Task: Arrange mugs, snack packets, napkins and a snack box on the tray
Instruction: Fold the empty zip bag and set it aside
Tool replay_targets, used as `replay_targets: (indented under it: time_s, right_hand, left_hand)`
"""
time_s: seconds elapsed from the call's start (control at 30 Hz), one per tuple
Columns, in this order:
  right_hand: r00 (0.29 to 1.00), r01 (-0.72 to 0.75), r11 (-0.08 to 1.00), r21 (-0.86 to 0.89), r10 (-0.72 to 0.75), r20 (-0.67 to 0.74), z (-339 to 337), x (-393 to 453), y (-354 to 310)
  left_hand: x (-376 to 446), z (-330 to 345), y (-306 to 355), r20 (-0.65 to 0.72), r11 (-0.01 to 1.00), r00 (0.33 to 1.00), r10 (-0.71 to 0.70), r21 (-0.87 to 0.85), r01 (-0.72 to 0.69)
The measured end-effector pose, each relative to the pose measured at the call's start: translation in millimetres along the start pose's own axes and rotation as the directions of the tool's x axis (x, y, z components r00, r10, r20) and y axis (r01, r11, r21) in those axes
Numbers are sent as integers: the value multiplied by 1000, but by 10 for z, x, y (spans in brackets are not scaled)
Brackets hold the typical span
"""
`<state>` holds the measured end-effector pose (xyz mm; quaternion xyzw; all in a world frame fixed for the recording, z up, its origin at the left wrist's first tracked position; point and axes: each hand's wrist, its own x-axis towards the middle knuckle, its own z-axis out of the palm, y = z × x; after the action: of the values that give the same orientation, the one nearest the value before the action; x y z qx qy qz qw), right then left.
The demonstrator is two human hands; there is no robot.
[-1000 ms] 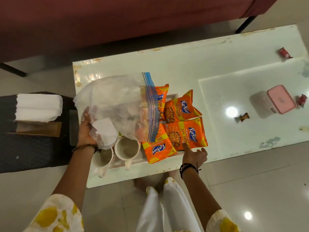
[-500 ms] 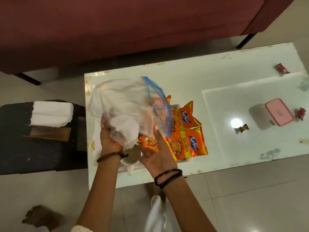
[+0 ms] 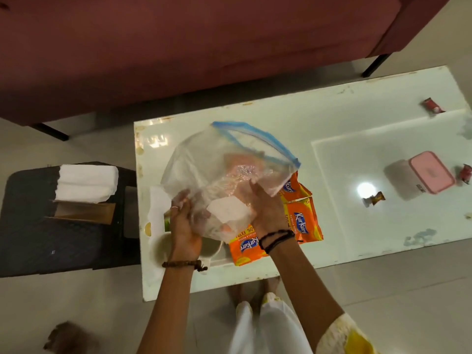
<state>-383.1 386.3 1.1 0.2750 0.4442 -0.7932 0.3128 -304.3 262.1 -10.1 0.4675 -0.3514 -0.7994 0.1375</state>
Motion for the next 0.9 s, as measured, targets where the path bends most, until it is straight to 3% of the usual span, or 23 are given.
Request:
replay_targets:
  time_s: [0.07,0.13,0.2,0.23,0.3,0.37,0.43,0.5,0.63,0.7,0.8,0.9]
  right_hand:
    - [999,41,999,4,-40,-34,-83,10,-41]
    - [997,63,998,7,-63,50,-176,19,-215]
    - [976,64,998,12,-65,209,-268,-1,-433]
    - [961,50,999,2,-48,272,-319,-21,-533]
    - [942,3,1000,-30,7,335,-435,-60,-708]
    - [945,7,995,-101,26,325,-567,-98,-856]
    - [957,74,960,-271,8,291,-704,-149,-992]
    - [969,82,931,-355,9,248,-813,-147,-1067]
    - [984,55,967,-249,-10,175,-1050,-67,-1108]
    - [971,59,981,-183,-14,239,-1185,-77,-1169]
    - [907,73,974,-216,25,420,-1522,-148,-1387]
    - [931,125,960,-251,-26,365,-1841,-121,-1627]
  left_hand:
    - [48,-106,142,9,995,998,-64,-78,65]
    - [184,-263,388,-100,975,988,-120,-198,98]
    - [304,-327,631,-160,990,979,-124,-81,112]
    - [352,-287,700,-129,989,984,-125,65,134]
    - [377,-65,741,105,926,960,-259,311,216]
    - [303,222,750,290,829,838,-463,477,293]
    - [298,446,720,345,751,780,-522,619,229]
    - [348,548,704,415,742,737,-534,648,172]
    - [319,613,490,546,764,626,-557,632,129]
    - [207,698,337,527,743,672,-521,667,53]
    - [93,946,-3,433,716,829,-354,696,-57]
    - [-52,1232,-264,384,793,873,-302,609,7]
